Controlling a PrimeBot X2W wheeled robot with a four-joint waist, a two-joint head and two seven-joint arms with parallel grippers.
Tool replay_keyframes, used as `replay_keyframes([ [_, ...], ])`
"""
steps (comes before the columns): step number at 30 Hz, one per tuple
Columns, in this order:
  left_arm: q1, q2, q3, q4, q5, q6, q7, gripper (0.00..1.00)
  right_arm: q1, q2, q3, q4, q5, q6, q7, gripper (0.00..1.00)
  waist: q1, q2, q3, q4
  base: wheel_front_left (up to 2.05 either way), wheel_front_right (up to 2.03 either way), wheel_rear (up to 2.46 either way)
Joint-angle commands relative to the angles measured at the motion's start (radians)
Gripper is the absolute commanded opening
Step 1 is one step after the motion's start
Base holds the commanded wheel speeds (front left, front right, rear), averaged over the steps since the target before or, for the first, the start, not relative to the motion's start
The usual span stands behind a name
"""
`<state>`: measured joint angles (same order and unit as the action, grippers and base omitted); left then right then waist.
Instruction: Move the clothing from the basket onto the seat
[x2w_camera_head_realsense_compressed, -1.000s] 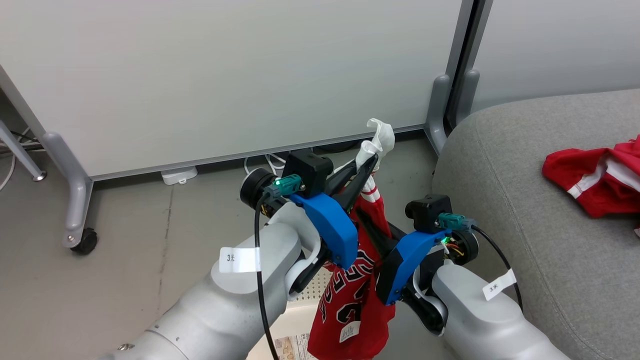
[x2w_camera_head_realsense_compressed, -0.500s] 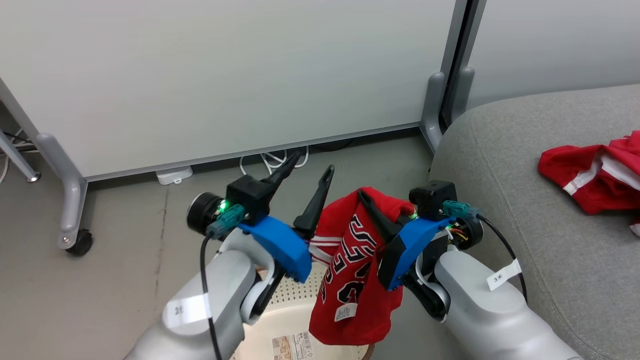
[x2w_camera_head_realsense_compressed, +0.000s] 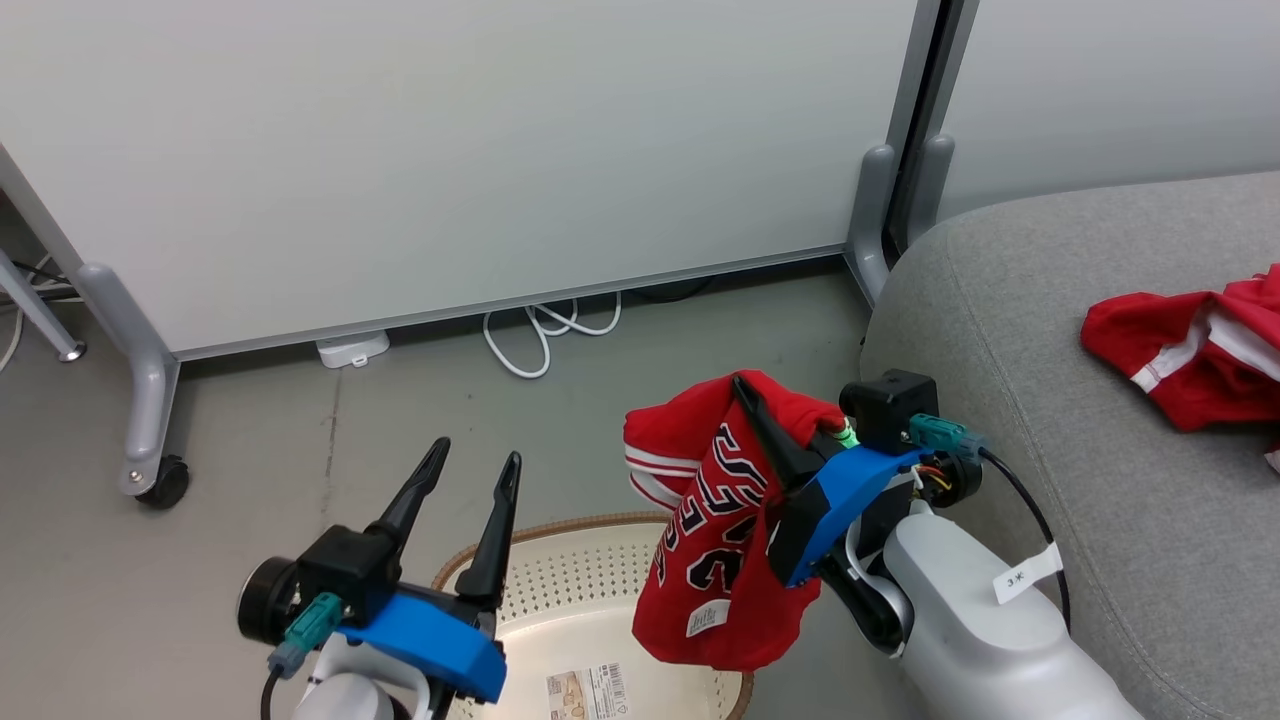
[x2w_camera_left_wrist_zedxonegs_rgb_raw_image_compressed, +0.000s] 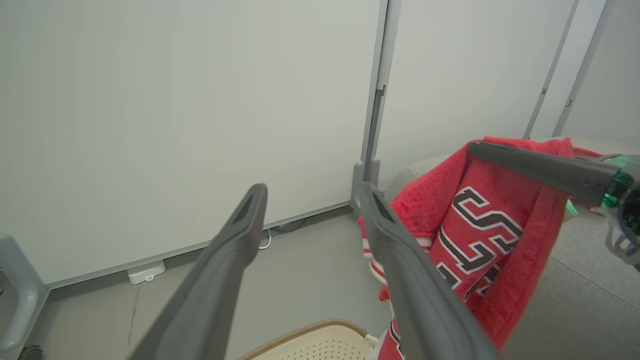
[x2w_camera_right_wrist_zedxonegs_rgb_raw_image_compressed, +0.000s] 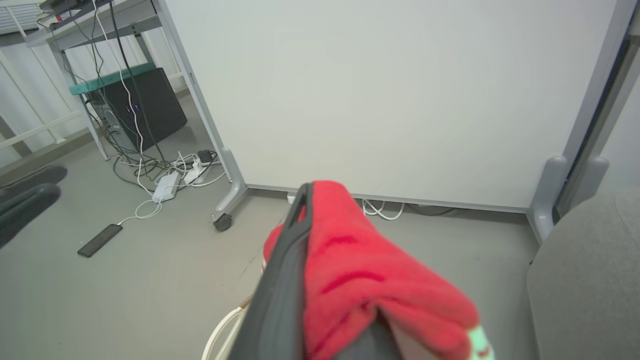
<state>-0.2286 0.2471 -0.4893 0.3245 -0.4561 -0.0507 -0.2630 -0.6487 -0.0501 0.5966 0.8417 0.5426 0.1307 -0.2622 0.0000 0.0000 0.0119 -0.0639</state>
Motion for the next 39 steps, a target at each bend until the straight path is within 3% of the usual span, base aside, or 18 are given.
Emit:
replay_keyframes([
  [1,0.023,-0.002,0.019,-0.012,0.015,-0.003,-0.003,1.00,0.016,0.000,-0.007,-0.008,-0.007,0.000,-0.004,0.00,0.0000,0.0000,-0.001,0.000,0.00,0.00,0.00],
  [11,0.185,-0.085,0.198,-0.100,0.108,-0.023,-0.003,1.00,0.051,-0.005,-0.061,-0.039,-0.044,0.000,-0.004,0.00,0.0000,0.0000,-0.010,0.001,0.00,0.00,0.00],
  [18,0.241,-0.133,0.265,-0.099,0.161,-0.054,-0.003,1.00,0.068,-0.006,-0.087,-0.048,-0.051,0.000,-0.004,0.00,0.0000,0.0000,-0.010,-0.002,0.00,0.00,0.00],
  [28,0.246,-0.162,0.303,-0.090,0.203,-0.076,-0.003,1.00,0.074,-0.004,-0.089,-0.054,-0.050,0.000,-0.004,0.00,0.0000,0.0000,-0.008,-0.029,0.00,0.00,0.00],
  [39,0.231,-0.167,0.287,-0.085,0.204,-0.080,-0.003,1.00,0.070,-0.006,-0.098,-0.063,-0.056,0.000,-0.004,0.00,0.0000,0.0000,0.003,-0.155,0.00,0.00,0.00],
])
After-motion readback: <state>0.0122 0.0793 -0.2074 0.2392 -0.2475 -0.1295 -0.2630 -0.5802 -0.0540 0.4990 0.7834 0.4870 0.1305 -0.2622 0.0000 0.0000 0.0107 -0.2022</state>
